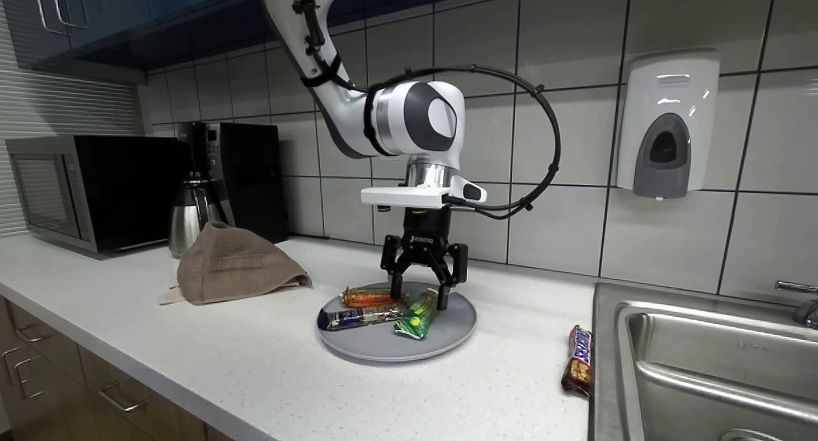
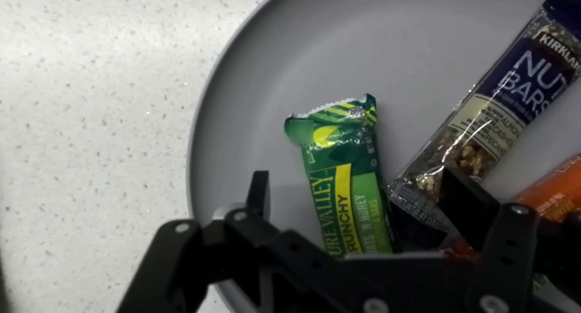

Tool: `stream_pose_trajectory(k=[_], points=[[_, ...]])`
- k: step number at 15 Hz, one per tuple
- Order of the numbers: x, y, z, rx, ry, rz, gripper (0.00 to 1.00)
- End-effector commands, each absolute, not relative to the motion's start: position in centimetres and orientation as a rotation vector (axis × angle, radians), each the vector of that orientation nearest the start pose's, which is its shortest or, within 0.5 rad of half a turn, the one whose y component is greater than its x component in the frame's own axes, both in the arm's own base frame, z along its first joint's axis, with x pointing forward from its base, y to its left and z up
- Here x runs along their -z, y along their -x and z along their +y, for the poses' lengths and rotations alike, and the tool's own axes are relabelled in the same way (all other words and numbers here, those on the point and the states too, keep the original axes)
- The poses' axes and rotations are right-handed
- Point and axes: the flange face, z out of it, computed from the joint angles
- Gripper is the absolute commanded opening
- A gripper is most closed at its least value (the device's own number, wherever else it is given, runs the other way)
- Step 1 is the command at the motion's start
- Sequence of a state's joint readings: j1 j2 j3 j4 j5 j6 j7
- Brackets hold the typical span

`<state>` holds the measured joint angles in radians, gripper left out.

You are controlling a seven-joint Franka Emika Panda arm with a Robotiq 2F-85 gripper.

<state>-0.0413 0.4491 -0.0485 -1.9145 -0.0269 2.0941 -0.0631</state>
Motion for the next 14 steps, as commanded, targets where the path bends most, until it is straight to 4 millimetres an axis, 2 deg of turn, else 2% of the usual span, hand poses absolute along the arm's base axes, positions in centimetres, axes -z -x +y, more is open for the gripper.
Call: stream_pose_trajectory(k=[1,9,14], points=[[-25.4,-59.0,-6.0,-0.394,3.125,0.074,1.0],[-26.9,-58.5,-9.0,-0.362,3.142,0.168,1.0],[-27.4,-58.2,-11.5,-0.35,3.151,0.216,1.0]])
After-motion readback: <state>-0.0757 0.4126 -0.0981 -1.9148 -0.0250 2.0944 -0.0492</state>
